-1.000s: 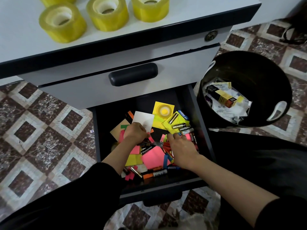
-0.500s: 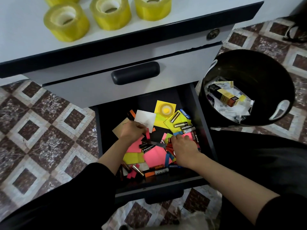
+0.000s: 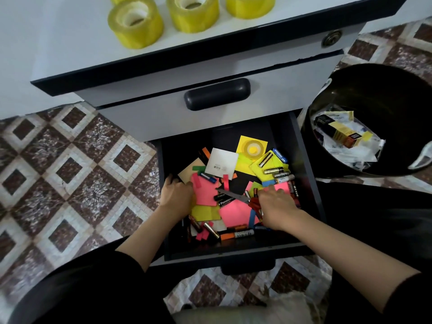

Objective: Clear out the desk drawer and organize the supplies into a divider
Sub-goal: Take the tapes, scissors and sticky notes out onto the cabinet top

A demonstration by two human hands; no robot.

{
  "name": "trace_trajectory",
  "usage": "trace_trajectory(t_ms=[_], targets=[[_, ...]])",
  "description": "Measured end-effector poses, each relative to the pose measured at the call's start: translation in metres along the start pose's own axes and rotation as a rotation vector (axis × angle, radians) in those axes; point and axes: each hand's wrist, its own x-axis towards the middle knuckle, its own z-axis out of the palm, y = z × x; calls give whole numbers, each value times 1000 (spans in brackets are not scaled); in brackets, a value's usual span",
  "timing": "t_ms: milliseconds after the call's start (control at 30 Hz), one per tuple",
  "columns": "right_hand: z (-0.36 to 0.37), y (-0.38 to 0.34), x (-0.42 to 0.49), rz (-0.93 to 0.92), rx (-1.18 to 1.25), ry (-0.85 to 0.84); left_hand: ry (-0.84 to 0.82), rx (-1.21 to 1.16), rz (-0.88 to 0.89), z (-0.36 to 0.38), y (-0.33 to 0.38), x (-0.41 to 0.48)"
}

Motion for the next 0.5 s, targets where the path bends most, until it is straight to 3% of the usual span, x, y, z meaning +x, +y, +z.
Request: trace_trajectory(t_ms=[267,500], targets=[[3,2,4,6,21,-15,96,51,7,14,0,-6],[2,3,-6,15,113,5,262,-455,-53,-6,-4,-33]])
